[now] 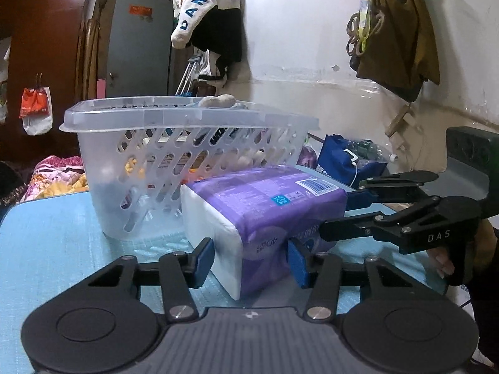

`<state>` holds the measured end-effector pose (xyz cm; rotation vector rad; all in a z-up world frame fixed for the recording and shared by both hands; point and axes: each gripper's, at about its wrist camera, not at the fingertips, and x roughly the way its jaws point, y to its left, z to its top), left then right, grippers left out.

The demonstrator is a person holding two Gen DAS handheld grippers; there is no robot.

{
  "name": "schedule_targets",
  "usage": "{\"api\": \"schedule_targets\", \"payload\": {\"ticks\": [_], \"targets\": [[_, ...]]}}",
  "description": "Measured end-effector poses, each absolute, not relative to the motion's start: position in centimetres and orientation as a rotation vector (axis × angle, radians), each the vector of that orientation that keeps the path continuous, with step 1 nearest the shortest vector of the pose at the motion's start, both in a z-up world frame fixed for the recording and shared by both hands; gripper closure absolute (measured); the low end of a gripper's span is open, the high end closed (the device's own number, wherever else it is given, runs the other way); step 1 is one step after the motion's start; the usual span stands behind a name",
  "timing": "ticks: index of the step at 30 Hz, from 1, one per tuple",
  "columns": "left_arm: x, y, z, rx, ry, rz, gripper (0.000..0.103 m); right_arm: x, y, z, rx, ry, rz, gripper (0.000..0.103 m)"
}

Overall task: Organize objects
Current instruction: 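Grasp the purple-wrapped tissue pack at its two ends with both grippers, then lift the tissue pack over the basket and open both grippers to drop it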

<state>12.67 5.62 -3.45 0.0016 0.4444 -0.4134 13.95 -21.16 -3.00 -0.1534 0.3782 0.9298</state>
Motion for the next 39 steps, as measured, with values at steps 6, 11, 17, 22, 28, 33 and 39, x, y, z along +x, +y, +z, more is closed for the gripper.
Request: {"api": "schedule_targets", "payload": {"ticks": [6,11,17,22,28,33,39], "targets": [[10.0,4.9,-3.0,0.041,0.321,-0.380,0.053,12.0,-21.3,-2.6,-0.156,0.291,0.902,0.056],[7.9,4.6,-2.6,0.048,0.251,-0.380,0.053,9.4,-21.2,-2.0,-0.216,0.199,0.866,0.057],[5.2,4.2,-1.0,0.063,0.159,-0.376,0.054,7.7,-21.7,-0.5,-0.206,0.126,0.864,0.058],[4.3,3.7,0.7,0.076,0.108,-0.374,0.054,8.3,-21.9,1.1,-0.195,0.091,0.877,0.058],[4.6,3.5,3.3,0.102,0.069,-0.363,0.054,9.2,-21.3,3.5,-0.223,0.049,0.866,0.058],[6.7,3.8,7.2,0.130,0.050,-0.337,0.054,11.5,-19.9,6.7,-0.238,0.030,0.866,0.058],[10.5,4.9,9.8,0.132,0.075,-0.307,0.054,15.1,-17.6,8.3,-0.251,0.060,0.860,0.058]]}}
